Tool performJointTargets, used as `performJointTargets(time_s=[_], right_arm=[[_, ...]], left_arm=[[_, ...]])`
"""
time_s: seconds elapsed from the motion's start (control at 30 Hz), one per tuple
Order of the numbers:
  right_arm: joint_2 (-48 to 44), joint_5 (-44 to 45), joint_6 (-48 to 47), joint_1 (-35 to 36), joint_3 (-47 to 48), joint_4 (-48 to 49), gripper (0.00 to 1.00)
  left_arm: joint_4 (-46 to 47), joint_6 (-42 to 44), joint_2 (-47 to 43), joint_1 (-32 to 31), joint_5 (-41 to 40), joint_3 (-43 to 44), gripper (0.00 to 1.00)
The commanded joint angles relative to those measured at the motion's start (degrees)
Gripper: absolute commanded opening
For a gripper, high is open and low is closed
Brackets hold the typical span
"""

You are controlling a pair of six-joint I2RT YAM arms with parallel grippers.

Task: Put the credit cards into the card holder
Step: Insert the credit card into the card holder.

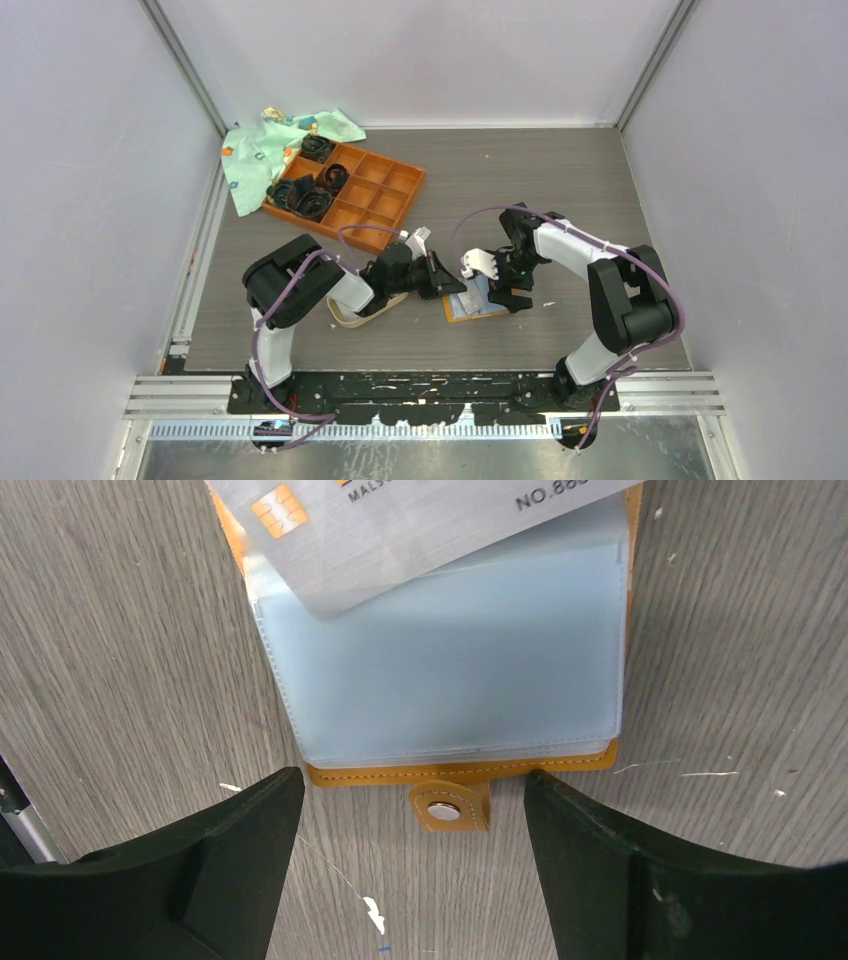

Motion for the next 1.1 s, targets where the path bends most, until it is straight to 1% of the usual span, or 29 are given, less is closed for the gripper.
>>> performJointTargets(time_s=[0.0, 0.33, 0.6, 0.9, 1.07], right_arm=[[1.3, -0.9, 0.8, 0.8, 0.9, -1.5, 0.86], [1.5, -0.6, 1.3, 1.1, 1.0, -1.3, 0.85], [1.8, -0.2, 1.5, 1.6, 1.0, -1.2, 0.85], [3.2, 0.7, 1.8, 2.4, 1.1, -1.0, 0.84], [3.4, 1.7, 2.0, 3.0, 1.0, -0.5, 0.83]], left_arm=[[-1.1, 0.1, -0.1, -0.7, -0.8, 1.6, 0.00], [-7.5, -0.1, -0.1, -0.8, -0.6, 2.6, 0.00], [-12.0, -0.2, 1.2, -0.8, 0.2, 5.1, 0.00], [-13.2, -0.5, 2.5, -0.8, 1.5, 6.3, 0.00], [-15.9, -1.1, 2.9, -0.7, 3.0, 7.4, 0.00]])
